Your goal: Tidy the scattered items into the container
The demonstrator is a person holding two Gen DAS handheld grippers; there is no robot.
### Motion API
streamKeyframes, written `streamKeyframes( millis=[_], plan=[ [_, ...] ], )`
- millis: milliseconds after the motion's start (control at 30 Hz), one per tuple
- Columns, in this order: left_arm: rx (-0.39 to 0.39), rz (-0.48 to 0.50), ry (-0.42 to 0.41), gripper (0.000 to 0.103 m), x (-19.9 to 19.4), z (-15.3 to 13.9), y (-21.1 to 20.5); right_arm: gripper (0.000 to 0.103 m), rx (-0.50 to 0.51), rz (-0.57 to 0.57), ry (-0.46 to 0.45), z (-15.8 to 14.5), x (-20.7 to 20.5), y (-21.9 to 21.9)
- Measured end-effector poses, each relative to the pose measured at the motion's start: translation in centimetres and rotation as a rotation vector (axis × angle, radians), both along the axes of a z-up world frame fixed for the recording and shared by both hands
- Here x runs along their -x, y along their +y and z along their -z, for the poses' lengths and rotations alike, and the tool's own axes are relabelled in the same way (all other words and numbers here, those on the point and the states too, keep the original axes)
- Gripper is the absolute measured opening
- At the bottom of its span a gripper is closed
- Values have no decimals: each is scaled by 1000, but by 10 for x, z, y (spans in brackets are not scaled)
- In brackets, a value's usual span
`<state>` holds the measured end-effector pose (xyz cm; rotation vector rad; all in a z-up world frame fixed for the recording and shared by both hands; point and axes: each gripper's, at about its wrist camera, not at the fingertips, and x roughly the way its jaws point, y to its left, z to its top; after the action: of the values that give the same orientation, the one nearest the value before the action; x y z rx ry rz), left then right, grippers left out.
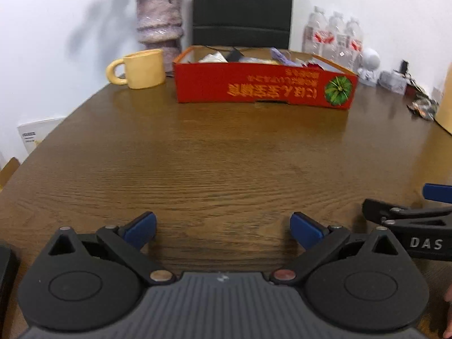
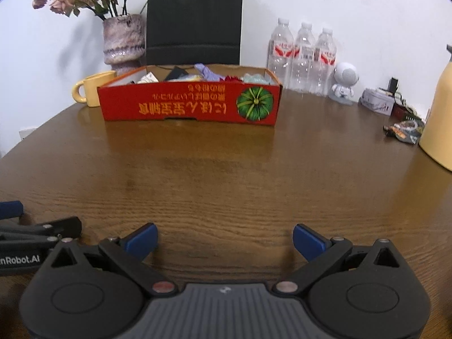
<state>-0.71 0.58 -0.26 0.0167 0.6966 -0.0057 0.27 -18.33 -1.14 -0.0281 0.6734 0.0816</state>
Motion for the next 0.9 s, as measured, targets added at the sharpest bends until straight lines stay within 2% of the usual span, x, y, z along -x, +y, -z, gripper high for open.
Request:
streamKeyframes(
  millis=[100, 900],
  plan=[
    [2, -5, 2, 103, -1, 1, 0, 103, -25, 1, 18, 2, -4, -2],
    [6, -24, 4, 103, -6, -1, -2, 103, -17, 15, 21, 0, -11, 1]
  ],
)
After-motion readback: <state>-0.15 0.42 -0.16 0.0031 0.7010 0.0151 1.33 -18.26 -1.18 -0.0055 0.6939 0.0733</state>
